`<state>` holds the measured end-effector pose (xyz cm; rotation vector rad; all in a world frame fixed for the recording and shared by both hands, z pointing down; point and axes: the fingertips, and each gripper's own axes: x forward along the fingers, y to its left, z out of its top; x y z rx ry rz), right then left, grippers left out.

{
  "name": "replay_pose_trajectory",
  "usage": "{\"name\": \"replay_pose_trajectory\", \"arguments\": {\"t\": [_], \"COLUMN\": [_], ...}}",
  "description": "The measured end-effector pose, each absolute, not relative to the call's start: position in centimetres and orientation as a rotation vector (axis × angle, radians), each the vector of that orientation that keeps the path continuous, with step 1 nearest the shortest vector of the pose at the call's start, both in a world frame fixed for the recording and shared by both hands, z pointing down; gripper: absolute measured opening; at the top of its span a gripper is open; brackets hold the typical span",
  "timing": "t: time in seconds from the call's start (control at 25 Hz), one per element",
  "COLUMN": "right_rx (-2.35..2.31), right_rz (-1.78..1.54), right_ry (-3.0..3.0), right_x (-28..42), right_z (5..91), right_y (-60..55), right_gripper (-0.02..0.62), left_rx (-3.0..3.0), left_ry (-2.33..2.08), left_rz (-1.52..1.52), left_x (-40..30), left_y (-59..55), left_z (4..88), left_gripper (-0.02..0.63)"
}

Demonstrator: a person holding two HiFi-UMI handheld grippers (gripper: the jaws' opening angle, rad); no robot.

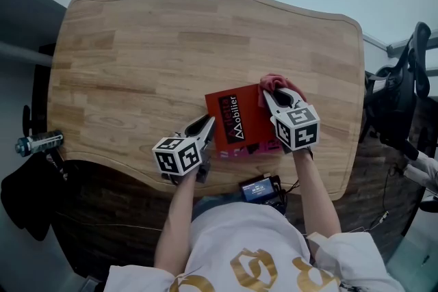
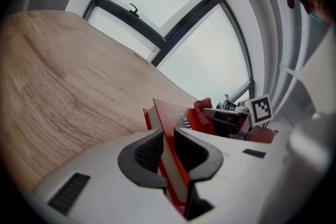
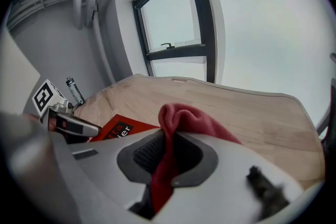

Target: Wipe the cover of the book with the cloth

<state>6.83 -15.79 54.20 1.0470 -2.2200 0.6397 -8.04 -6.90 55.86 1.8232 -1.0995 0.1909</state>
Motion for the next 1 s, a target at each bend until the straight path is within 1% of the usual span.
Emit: {"name": "replay_pose_trajectory", "arguments": {"t": [1.0], "right_rx": [1.121], "right_rz": [0.668], "right_ry": [-2.200], "right_x": [9.1], "right_z": [54.2], "right_y": [-15.6], "right_gripper": [0.055], "left_rx": [1.812], "left_ry": [-1.124], "left_rz": [0.156], "left_x": [-8.0], "left_y": [-7.0], "left_z": [55.9], "left_gripper": [0.069]}}
